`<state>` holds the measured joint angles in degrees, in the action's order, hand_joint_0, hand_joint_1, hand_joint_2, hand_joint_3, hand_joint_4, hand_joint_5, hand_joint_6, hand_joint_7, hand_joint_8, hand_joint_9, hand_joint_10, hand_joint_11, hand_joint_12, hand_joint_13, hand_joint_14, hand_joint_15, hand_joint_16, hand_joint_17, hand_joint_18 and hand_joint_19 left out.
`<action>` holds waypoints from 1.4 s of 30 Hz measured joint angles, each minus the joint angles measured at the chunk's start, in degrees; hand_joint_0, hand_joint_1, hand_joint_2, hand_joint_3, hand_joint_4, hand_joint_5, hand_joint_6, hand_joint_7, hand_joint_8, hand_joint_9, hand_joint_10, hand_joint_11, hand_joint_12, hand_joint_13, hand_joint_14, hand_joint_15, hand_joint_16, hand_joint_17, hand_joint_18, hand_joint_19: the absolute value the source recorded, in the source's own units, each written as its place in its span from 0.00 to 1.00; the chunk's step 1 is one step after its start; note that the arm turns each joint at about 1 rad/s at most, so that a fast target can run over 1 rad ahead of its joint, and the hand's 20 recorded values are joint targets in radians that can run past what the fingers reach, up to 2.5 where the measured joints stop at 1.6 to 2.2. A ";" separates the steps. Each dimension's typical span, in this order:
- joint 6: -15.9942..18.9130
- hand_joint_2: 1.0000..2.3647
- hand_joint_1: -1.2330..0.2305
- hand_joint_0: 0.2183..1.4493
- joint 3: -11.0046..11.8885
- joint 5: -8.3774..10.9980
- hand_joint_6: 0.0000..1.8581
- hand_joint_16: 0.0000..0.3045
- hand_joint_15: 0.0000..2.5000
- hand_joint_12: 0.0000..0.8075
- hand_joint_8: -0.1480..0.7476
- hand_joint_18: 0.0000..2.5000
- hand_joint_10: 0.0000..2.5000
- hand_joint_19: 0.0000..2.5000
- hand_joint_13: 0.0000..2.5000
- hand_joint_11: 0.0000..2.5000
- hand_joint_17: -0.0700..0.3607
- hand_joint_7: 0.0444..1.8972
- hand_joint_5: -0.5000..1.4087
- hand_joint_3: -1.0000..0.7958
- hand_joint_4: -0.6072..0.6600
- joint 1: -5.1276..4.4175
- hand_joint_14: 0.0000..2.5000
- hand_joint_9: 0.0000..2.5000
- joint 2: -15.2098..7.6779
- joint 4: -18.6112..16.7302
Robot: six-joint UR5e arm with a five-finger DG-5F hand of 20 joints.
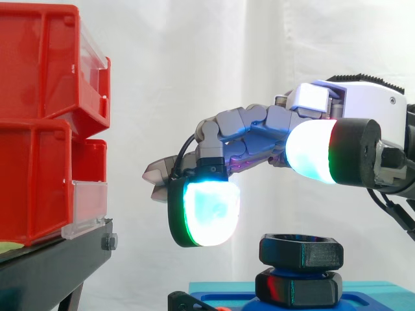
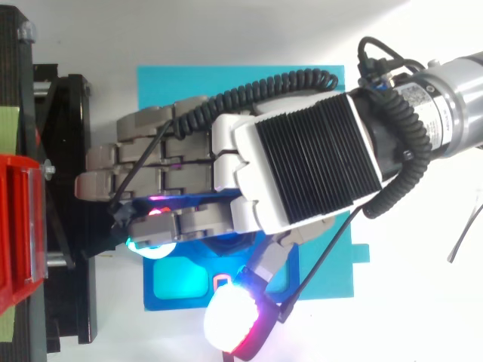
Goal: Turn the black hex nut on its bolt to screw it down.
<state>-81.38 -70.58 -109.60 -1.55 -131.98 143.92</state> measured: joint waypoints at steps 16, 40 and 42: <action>-0.01 0.00 0.71 0.23 -0.05 1.66 0.40 0.19 0.04 0.49 0.51 0.24 0.00 0.10 0.23 0.03 0.46 0.55 0.20 0.28 0.65 -2.09 0.00 0.21 -0.07 2.41; -0.01 0.00 0.70 0.23 -0.05 -0.17 0.42 0.19 0.05 0.49 0.51 0.25 0.00 0.11 0.24 0.03 0.46 0.51 0.19 0.28 0.66 -1.09 0.00 0.22 -0.03 4.08; -0.01 0.00 0.70 0.23 -0.05 -0.48 0.42 0.19 0.05 0.49 0.51 0.25 0.00 0.11 0.24 0.03 0.46 0.51 0.19 0.28 0.66 -0.97 0.00 0.22 -0.03 4.09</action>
<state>-81.39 -70.63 -110.08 -2.52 -132.02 148.00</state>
